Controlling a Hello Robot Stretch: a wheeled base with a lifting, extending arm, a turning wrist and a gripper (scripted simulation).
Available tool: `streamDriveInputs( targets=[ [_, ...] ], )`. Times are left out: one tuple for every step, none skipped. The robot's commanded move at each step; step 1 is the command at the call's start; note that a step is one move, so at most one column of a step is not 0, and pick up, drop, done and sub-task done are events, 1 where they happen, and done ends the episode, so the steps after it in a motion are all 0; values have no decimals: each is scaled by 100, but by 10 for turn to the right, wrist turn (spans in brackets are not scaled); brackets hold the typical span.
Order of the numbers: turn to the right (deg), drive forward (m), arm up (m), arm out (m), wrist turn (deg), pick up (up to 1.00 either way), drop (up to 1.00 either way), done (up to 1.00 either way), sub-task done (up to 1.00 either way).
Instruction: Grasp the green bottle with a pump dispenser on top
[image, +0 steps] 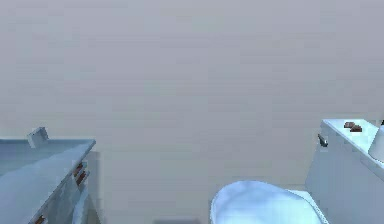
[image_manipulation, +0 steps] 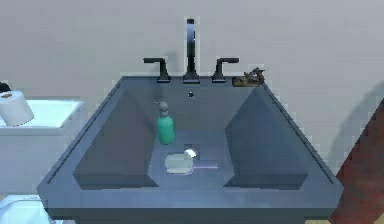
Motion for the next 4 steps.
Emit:
streamDriveInputs(
  targets=[
    [0, 0, 50, 0, 0, 0, 0, 0, 0],
    [0, 0, 38, 0, 0, 0, 0, 0, 0],
    [0, 0, 0, 38, 0, 0, 0, 0, 0],
    [0, 0, 0, 0, 450, 0, 0, 0, 0]
  ],
)
